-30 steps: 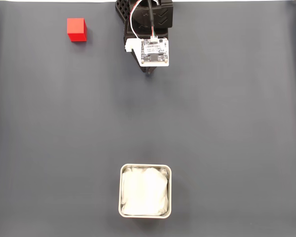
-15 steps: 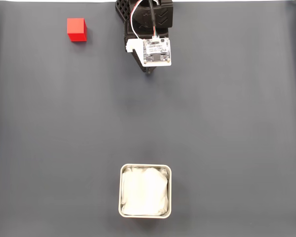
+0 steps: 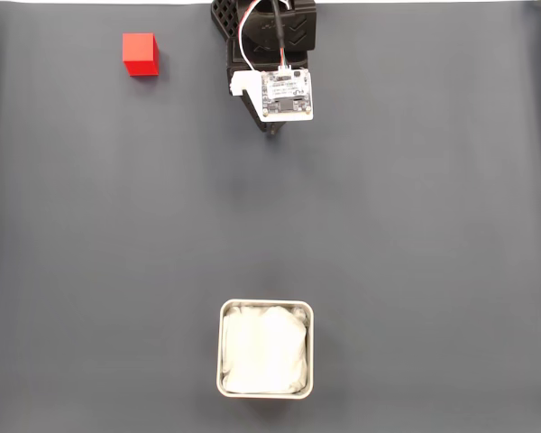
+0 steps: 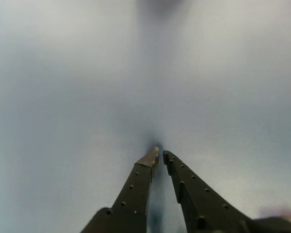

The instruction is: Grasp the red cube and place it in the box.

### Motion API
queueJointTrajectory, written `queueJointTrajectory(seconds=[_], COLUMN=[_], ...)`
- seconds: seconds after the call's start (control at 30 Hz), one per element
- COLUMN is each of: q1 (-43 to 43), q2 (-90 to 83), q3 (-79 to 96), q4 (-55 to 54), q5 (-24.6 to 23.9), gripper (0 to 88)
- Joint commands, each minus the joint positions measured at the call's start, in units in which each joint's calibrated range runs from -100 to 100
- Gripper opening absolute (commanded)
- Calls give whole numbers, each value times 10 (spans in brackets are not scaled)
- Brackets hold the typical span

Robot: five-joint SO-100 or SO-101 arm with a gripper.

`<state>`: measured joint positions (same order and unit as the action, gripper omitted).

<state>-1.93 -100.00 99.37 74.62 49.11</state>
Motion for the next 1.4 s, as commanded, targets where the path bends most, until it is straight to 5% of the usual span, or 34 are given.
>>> queueJointTrajectory(seconds=[0.0, 0.57, 1.37], q1=[12, 8, 28], q2=[3, 142, 378], q3=[5, -266, -640], q4=[-7, -140, -57], q5=[0, 6, -8], gripper=[0, 0, 0])
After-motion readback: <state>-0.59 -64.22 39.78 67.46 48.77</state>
